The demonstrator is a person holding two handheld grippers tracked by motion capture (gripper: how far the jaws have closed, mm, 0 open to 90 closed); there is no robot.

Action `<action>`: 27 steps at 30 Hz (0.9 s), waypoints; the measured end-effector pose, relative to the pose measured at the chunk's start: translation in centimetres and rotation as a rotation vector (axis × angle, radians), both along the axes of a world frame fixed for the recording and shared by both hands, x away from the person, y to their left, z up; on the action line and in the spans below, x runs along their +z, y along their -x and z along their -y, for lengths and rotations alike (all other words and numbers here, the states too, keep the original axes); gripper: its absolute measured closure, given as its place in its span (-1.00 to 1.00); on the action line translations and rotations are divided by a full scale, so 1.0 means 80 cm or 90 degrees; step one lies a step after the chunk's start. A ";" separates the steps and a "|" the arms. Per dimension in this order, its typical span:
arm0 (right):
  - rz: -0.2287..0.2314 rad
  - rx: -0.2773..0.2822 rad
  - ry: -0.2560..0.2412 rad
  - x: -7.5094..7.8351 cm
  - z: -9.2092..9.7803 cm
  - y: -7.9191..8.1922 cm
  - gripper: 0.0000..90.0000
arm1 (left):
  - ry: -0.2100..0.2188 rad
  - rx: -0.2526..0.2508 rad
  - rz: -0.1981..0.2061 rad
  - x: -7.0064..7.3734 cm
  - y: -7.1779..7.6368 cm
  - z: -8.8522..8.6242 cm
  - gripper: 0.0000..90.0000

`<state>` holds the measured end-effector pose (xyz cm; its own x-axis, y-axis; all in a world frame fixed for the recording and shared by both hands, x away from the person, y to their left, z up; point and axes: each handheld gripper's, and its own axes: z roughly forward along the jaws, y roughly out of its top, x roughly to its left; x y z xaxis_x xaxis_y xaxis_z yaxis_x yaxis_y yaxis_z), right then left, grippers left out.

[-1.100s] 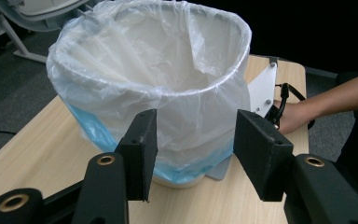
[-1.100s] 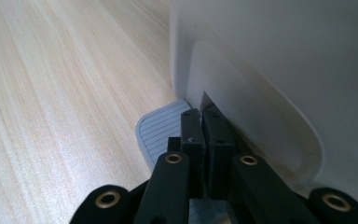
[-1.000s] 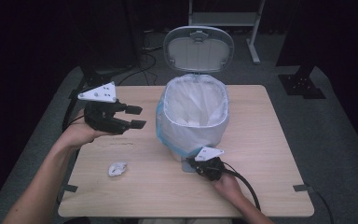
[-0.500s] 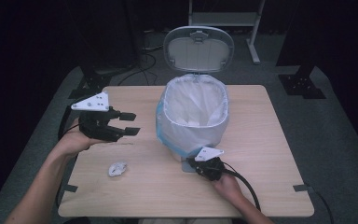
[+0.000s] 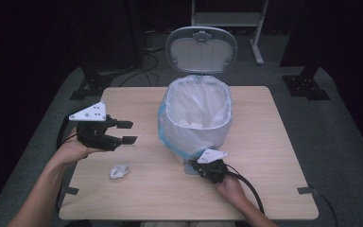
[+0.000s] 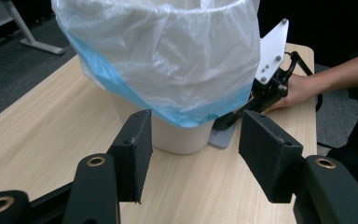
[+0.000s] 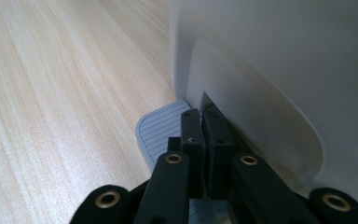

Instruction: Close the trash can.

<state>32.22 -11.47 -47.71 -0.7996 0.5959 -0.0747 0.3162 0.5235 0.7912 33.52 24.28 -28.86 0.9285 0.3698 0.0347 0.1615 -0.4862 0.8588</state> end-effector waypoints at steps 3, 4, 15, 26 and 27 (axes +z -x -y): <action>0.000 -0.001 -0.001 0.000 0.000 0.000 0.95 | 0.000 0.002 -0.002 -0.006 0.002 -0.005 -0.04; 0.001 -0.001 -0.001 0.000 0.000 0.000 0.95 | -0.001 0.003 -0.002 -0.009 0.002 -0.007 -0.04; 0.004 0.000 0.003 0.000 0.000 0.000 0.95 | 0.004 0.017 -0.007 -0.032 0.007 -0.022 -0.09; 0.002 0.000 0.002 0.000 0.000 0.000 0.95 | 0.006 0.028 -0.008 -0.050 0.009 -0.032 -0.14; 0.004 0.000 0.002 0.000 0.000 -0.001 0.95 | 0.004 0.028 -0.008 -0.051 0.010 -0.033 -0.14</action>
<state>32.27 -11.49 -47.72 -0.7996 0.5950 -0.0813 0.3113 0.5265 0.7911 32.75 26.89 -32.95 0.9116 0.4106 0.0204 0.1936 -0.4725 0.8598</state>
